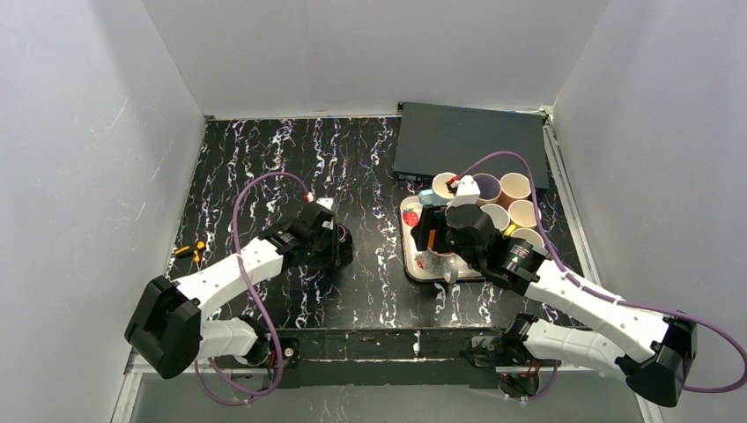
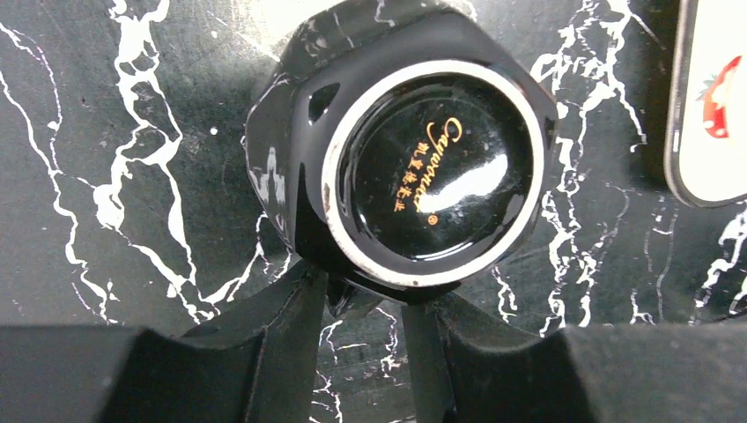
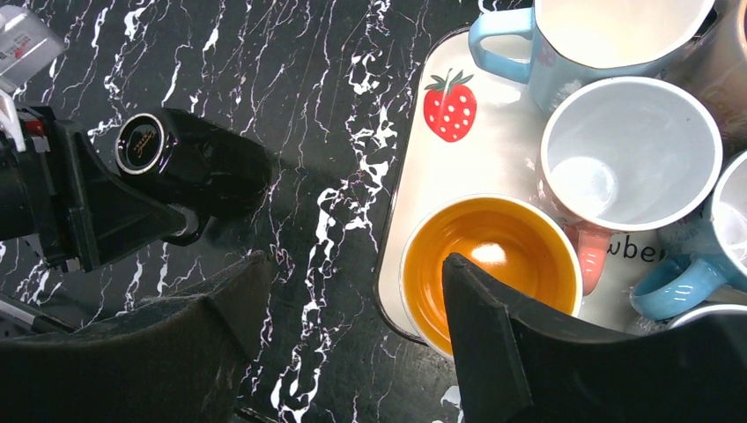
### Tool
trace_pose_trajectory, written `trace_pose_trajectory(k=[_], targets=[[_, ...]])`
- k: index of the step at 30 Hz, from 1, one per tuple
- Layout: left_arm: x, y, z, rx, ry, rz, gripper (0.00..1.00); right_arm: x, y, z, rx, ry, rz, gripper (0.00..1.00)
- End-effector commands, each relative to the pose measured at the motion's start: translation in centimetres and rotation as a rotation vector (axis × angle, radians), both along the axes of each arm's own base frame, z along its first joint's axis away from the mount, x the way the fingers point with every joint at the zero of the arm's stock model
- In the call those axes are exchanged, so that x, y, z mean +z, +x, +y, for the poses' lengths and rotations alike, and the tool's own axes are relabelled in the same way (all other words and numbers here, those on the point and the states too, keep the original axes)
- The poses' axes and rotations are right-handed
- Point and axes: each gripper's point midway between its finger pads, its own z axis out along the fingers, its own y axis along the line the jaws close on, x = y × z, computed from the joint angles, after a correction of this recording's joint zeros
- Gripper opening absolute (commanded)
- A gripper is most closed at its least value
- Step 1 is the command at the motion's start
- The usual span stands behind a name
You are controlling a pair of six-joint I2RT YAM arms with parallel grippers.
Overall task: Turn the mug right side up
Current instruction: Turn over the cup at the center of the board.
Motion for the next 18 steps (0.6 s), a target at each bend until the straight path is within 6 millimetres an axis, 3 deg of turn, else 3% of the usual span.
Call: trace_pose_trajectory(k=[1, 5, 11, 18], targets=[[0.0, 0.7, 1.2, 0.012, 0.107, -0.037, 0.36, 1.4, 0.6, 0.0, -0.023, 0.036, -0.041, 0.78], [0.0, 1.0, 1.2, 0.004, 0.137, -0.052, 0.34, 1.4, 0.6, -0.1, -0.026, 0.036, -0.042, 0.78], [1.4, 1.6, 0.7, -0.010, 0.115, -0.113, 0.02, 1.5, 0.5, -0.2, -0.030, 0.039, -0.042, 0.78], [6.1, 3.2, -1.3, -0.030, 0.001, -0.226, 0.00, 2.6, 0.5, 0.1, -0.022, 0.082, -0.067, 0.81]])
